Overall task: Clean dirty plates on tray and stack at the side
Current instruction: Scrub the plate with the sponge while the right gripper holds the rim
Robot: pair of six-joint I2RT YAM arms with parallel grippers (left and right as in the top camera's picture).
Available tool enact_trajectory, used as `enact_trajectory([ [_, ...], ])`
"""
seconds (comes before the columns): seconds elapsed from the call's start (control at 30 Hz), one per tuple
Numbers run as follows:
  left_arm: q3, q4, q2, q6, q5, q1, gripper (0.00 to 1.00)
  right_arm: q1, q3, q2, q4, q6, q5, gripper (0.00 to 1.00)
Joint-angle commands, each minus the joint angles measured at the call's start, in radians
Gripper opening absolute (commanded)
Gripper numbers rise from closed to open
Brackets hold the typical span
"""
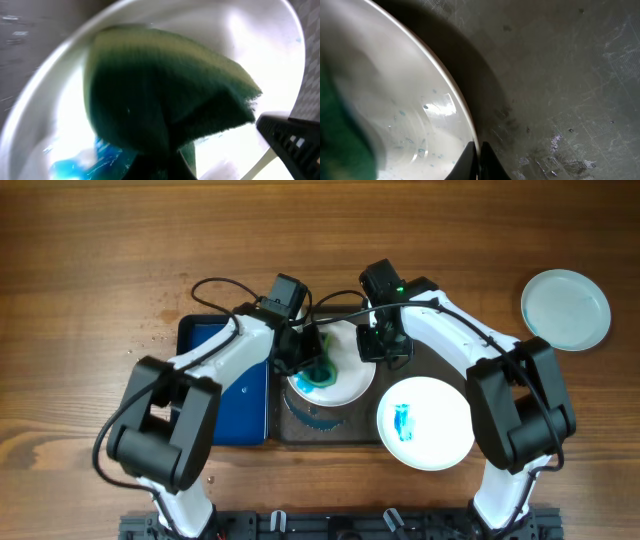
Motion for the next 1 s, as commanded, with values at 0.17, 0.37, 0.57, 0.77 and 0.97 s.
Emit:
enact_trajectory([
  [0.17, -0.002, -0.167, 0.091, -0.030, -0.251, 0.002, 0.04, -0.001, -0.012, -0.011, -0.017, 0.022, 0.028, 0.04],
  [0.37, -0.002, -0.350, 0.091, -0.114, -0.571, 0.024, 0.04, -0.001, -0.012, -0.011, -0.014, 0.023, 0.028, 0.04],
  [0.57, -0.002, -0.306, 0.091, -0.033, -0.388, 0.008, 0.04, -0.001, -0.012, -0.011, -0.019, 0.023, 0.028, 0.04],
  [0.77, -0.002, -0.110, 0.091, 0.081, 0.122, -0.056, 0.04, -0.001, -0.012, -0.011, -0.021, 0.023, 0.028, 0.04],
  [0.97, -0.002, 0.055, 0.091, -0.004, 0.296, -0.135, 0.04, -0.001, -0.012, -0.011, -0.021, 0.022, 0.028, 0.05],
])
